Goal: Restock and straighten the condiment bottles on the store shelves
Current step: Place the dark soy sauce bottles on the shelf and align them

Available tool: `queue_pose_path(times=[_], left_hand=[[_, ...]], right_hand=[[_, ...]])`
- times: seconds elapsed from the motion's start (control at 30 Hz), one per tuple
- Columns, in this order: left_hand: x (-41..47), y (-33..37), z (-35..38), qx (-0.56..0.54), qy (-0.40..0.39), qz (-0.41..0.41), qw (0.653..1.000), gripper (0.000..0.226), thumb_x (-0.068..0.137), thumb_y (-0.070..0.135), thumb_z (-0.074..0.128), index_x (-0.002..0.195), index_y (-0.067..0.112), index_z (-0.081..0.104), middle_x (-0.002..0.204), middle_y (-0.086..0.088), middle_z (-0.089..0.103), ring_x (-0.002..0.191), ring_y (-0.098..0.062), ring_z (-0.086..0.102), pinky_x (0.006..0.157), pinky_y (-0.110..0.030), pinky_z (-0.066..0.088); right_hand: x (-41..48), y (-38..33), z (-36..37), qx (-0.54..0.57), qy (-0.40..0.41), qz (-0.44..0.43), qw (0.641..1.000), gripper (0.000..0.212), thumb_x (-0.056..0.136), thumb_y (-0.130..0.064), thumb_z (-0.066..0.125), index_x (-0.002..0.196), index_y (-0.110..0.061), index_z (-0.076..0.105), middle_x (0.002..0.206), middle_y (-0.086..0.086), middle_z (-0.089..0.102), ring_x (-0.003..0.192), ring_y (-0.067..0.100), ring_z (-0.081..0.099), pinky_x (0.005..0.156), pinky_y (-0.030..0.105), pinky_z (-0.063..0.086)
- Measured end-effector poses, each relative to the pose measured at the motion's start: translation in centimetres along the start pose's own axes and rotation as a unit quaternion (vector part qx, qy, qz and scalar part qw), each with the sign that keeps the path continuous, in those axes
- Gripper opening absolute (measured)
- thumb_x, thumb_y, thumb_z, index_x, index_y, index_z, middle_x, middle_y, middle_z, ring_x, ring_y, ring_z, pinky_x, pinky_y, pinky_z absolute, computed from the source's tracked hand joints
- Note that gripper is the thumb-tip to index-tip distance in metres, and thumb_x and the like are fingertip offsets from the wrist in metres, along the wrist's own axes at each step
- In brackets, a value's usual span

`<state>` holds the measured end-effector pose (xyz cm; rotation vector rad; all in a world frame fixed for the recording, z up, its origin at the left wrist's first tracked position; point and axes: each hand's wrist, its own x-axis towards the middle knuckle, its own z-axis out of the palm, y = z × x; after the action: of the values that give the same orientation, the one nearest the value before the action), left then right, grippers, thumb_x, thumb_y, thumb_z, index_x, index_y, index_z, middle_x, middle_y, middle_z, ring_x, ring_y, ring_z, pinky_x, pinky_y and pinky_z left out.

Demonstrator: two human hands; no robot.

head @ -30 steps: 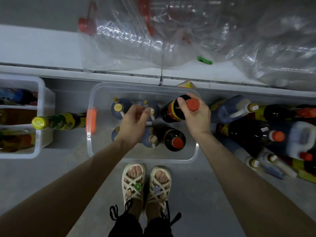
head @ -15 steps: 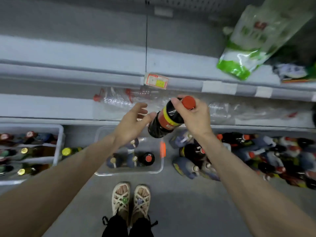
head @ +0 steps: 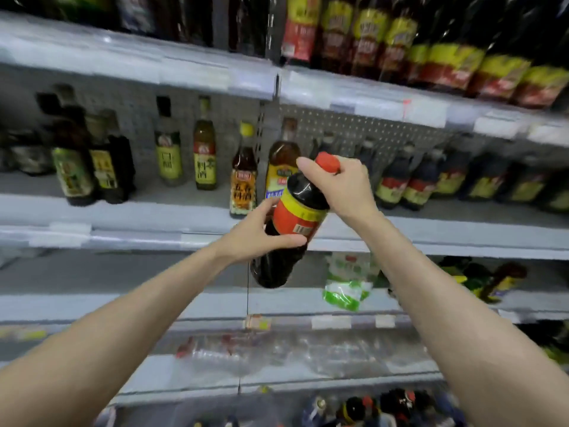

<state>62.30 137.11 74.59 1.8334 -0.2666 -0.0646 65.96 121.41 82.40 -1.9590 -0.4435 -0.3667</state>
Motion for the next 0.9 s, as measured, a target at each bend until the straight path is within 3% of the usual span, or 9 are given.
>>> queue_pose_path(times=[0.13,0.23,0.3,0.37,0.43,0.57,0.67,0.8,0.9], left_hand=[[1.0,7.8,-2.7,0.031,0.021,0.062,0.997,0.088,0.061,0.040,0.088,0.134,0.025,0.040,0.119,0.009,0.061,0.106,-0.003,0.061,0.087,-0.020,0.048],[1.4,12.8,-4.2,0.041,0.037,0.098,0.994,0.091,0.058,0.046,0.089,0.134,0.027,0.042,0.120,0.007,0.063,0.106,-0.006,0.063,0.091,-0.027,0.051],[1.4,15.4,-4.8,0.058,0.054,0.121,0.989,0.087,0.061,0.043,0.088,0.133,0.024,0.044,0.120,0.007,0.064,0.105,-0.005,0.064,0.092,-0.028,0.052],[1.1,18.0,-5.1,0.077,0.078,0.142,0.984,0.076,0.067,0.036,0.084,0.131,0.019,0.047,0.116,0.006,0.065,0.100,0.000,0.064,0.088,-0.021,0.052],[0.8,19.8,-5.4,0.082,0.092,0.161,0.979,0.065,0.073,0.024,0.082,0.128,0.016,0.048,0.112,0.005,0.066,0.096,0.002,0.064,0.081,-0.014,0.051],[0.4,22.3,-6.2,0.085,0.143,0.190,0.968,0.068,0.071,0.025,0.084,0.127,0.016,0.047,0.114,0.001,0.065,0.103,-0.009,0.065,0.087,-0.024,0.052],[0.4,24.2,-7.3,0.095,0.171,0.215,0.957,0.069,0.070,0.027,0.085,0.127,0.017,0.047,0.115,0.000,0.065,0.103,-0.011,0.065,0.089,-0.027,0.053],[0.6,26.8,-8.8,0.103,0.203,0.242,0.943,0.068,0.070,0.028,0.085,0.126,0.019,0.047,0.113,0.004,0.065,0.103,-0.008,0.064,0.087,-0.023,0.051],[1.3,27.8,-10.0,0.085,0.215,0.255,0.939,0.069,0.071,0.027,0.084,0.127,0.017,0.046,0.115,0.002,0.066,0.104,-0.010,0.065,0.090,-0.027,0.052]], right_hand=[[3.4,-7.3,-3.1,0.024,0.003,-0.067,0.997,0.047,0.084,-0.035,0.070,0.049,-0.022,0.041,0.046,-0.013,0.040,0.051,0.005,0.042,0.058,0.028,0.036],[5.5,-11.8,-5.2,0.035,0.000,-0.104,0.994,0.052,0.085,-0.035,0.070,0.044,-0.022,0.040,0.043,-0.015,0.040,0.047,0.002,0.042,0.054,0.020,0.036],[6.5,-14.2,-6.4,0.022,0.005,-0.125,0.992,0.051,0.084,-0.040,0.070,0.047,-0.021,0.039,0.046,-0.012,0.041,0.049,0.004,0.043,0.055,0.022,0.037],[7.1,-16.5,-7.6,0.024,0.004,-0.145,0.989,0.051,0.084,-0.043,0.069,0.051,-0.018,0.039,0.051,-0.005,0.043,0.052,0.009,0.044,0.058,0.027,0.038],[7.5,-18.4,-8.4,0.028,-0.005,-0.159,0.987,0.054,0.084,-0.042,0.069,0.046,-0.020,0.039,0.047,-0.009,0.044,0.049,0.007,0.045,0.057,0.025,0.039],[8.1,-21.4,-9.4,0.030,-0.023,-0.195,0.980,0.050,0.085,-0.041,0.069,0.038,-0.029,0.055,0.044,-0.016,0.053,0.047,-0.002,0.051,0.056,0.019,0.042],[8.7,-23.3,-10.1,0.036,-0.029,-0.224,0.974,0.032,0.080,-0.048,0.072,0.060,-0.023,0.068,0.065,-0.006,0.069,0.065,0.011,0.066,0.068,0.034,0.053],[9.6,-24.9,-10.4,0.067,-0.068,-0.240,0.966,0.019,0.084,-0.044,0.070,0.088,-0.026,0.071,0.089,-0.009,0.073,0.084,0.003,0.068,0.075,0.022,0.052],[10.6,-25.5,-9.8,0.069,-0.094,-0.246,0.962,0.027,0.087,-0.046,0.065,0.106,-0.027,0.067,0.104,-0.009,0.070,0.097,0.007,0.066,0.084,0.027,0.051]])
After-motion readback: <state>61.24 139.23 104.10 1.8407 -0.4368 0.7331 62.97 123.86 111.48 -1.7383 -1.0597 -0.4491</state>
